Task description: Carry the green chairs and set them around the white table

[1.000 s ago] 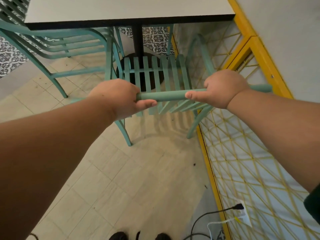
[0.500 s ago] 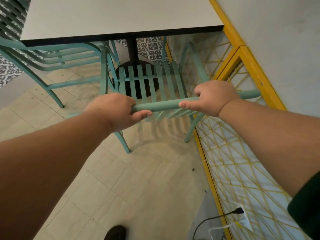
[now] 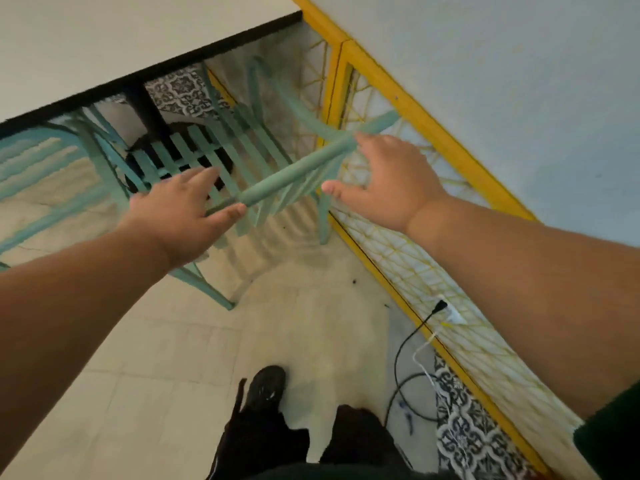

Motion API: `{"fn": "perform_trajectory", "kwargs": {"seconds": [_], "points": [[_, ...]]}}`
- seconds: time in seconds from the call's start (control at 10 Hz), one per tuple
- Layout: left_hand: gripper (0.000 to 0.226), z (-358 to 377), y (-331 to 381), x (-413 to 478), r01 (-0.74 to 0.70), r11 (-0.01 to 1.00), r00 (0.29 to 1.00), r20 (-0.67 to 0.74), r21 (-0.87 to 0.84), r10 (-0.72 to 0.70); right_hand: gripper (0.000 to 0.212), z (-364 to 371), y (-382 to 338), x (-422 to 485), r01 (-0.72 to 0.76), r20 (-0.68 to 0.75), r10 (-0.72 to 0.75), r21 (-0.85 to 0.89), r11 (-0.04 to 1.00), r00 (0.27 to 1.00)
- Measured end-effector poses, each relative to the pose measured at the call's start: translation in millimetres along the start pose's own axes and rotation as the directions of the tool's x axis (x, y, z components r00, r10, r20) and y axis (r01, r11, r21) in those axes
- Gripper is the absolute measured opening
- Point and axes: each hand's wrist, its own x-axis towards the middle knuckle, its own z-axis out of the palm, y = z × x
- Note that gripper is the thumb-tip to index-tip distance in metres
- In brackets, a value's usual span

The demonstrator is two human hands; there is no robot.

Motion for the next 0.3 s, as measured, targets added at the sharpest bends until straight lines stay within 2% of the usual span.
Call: {"fn": "perform_trajectory", "kwargs": {"seconds": [0.1,0.2,0.3], "points": [[0.087,-38.6,39.4,-7.3,-0.279,0.960,0.960,0.026,0.034,0.278,0.088,-37.4,14.8,-46.9,-0.166,-0.012,0.166,0.022,0.986,0.986],[0.095,-72.8,78.6,-2.4,-0.446,0.879,0.894,0.048,0.167,0.445,0.086,-72.3,31.9,-85.6,-0.286,-0.013,0.286,0.012,0.958,0.958],[0.103,-122.7,125.8,9.2,-0.524,0.825,0.837,-0.051,0.213,0.545,0.084,-120.9,60.6,-120.7,-0.379,-0.128,0.376,0.002,0.925,0.918]]}}
